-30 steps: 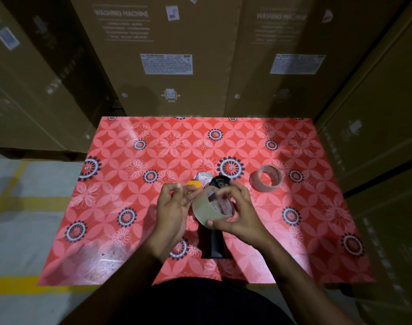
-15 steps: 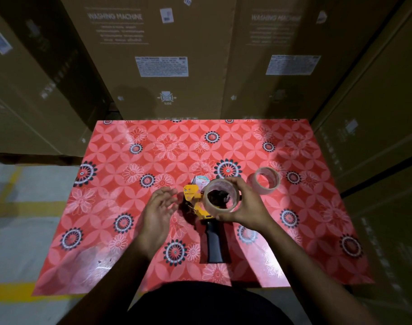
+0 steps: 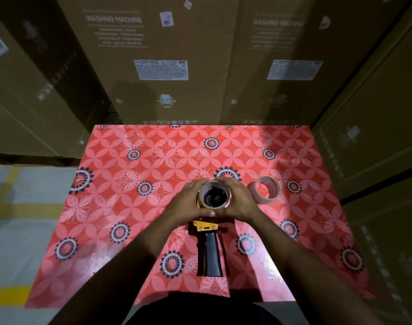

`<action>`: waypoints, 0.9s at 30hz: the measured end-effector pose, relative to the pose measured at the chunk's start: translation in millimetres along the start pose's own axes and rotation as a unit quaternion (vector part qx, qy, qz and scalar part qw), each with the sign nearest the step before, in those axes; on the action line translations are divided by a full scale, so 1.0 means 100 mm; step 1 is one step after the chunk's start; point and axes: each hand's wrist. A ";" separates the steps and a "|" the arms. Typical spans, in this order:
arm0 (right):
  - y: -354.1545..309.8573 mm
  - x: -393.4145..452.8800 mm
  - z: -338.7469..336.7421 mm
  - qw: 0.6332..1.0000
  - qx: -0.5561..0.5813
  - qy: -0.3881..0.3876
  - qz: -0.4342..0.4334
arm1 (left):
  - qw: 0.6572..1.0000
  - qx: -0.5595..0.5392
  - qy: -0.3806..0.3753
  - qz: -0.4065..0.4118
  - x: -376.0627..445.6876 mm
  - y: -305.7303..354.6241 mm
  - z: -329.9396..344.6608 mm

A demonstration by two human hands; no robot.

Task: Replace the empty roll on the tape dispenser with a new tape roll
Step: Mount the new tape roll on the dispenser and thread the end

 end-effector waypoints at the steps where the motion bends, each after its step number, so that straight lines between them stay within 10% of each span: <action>1: 0.03 0.01 0.00 1.000 0.003 0.002 0.000 | 1.000 -0.014 0.002 -0.007 0.01 -0.01 0.02; 27: 0.14 0.12 -0.01 0.998 -0.056 -0.016 0.005 | 0.996 -0.071 0.045 0.019 0.11 -0.08 0.15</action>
Point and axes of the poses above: each hand's wrist, its own x-axis towards the middle knuckle, its own z-axis out of the palm, y = z × x, and after that the axes turned 7 degrees about y, right-handed
